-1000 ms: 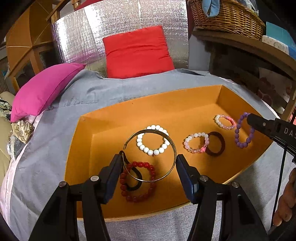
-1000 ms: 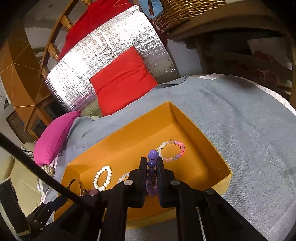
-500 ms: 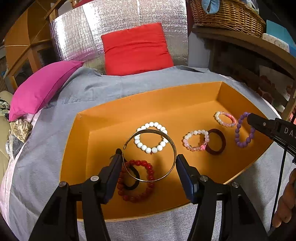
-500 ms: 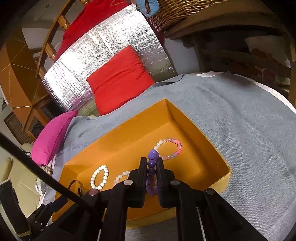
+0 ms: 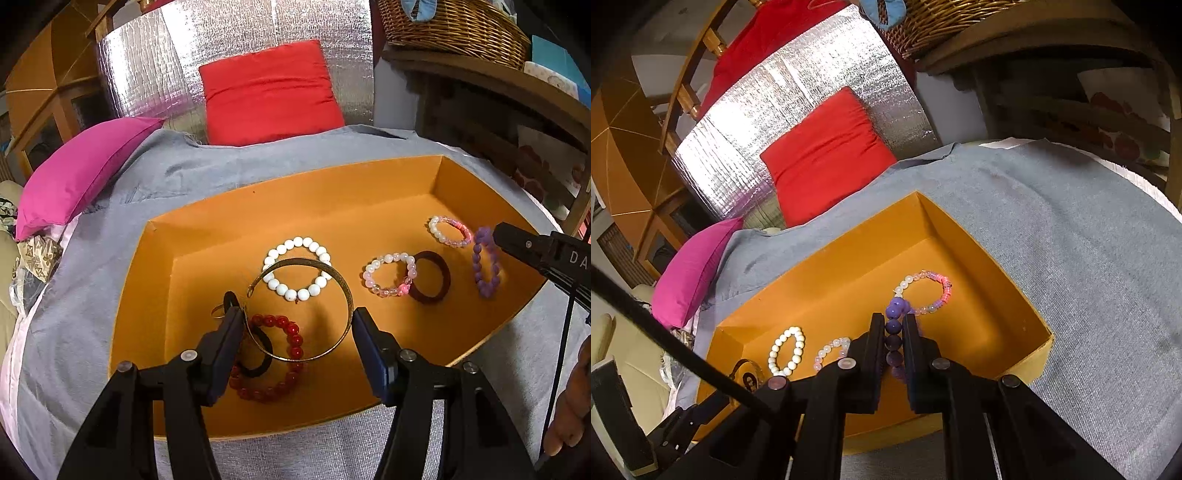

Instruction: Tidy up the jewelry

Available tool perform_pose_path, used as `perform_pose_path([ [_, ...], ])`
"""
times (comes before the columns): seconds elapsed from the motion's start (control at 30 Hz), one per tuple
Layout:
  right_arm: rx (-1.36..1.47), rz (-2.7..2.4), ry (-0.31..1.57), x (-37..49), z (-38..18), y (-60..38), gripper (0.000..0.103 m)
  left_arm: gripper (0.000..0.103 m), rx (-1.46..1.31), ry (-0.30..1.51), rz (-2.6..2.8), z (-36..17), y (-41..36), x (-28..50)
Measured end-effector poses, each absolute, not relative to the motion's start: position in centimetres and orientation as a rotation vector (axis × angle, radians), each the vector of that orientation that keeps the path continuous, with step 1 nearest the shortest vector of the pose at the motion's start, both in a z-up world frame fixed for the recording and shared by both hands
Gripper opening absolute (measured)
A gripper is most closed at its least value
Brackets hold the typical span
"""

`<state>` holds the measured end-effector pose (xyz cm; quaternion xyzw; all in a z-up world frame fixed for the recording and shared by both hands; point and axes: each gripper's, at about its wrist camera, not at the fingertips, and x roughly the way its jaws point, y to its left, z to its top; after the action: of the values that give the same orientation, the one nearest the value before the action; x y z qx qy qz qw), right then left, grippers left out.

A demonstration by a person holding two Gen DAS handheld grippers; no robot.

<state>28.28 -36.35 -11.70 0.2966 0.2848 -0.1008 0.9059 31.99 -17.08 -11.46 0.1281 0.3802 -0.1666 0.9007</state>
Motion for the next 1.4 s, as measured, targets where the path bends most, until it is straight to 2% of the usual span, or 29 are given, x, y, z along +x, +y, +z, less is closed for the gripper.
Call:
perform_pose_path([
  [0.3,0.612,-0.221,0.591,28.0,-11.6,-36.4,0.011,0.063,0.278,0.795,-0.338,-11.2,-17.1,31.8],
  [0.4,0.610,-0.221,0.588,27.8,-11.3,-36.4,0.012,0.067,0.282,0.801,-0.332,-10.9,-17.0,31.6],
  [0.6,0.593,-0.216,0.583,27.3,-10.6,-36.3,0.014,0.068,0.276,0.810,-0.306,-10.1,-16.3,31.2],
  [0.83,0.567,-0.206,0.604,26.2,-9.2,-35.2,0.033,0.068,0.276,0.787,-0.256,-8.2,-14.4,29.7],
  [0.97,0.495,-0.206,0.606,25.2,-7.8,-33.9,0.050,0.068,0.270,0.774,-0.235,-7.2,-12.9,28.6],
  [1.4,0.317,-0.140,0.633,23.0,-4.8,-28.6,0.054,0.069,0.212,0.711,-0.164,-4.7,-6.9,25.9],
])
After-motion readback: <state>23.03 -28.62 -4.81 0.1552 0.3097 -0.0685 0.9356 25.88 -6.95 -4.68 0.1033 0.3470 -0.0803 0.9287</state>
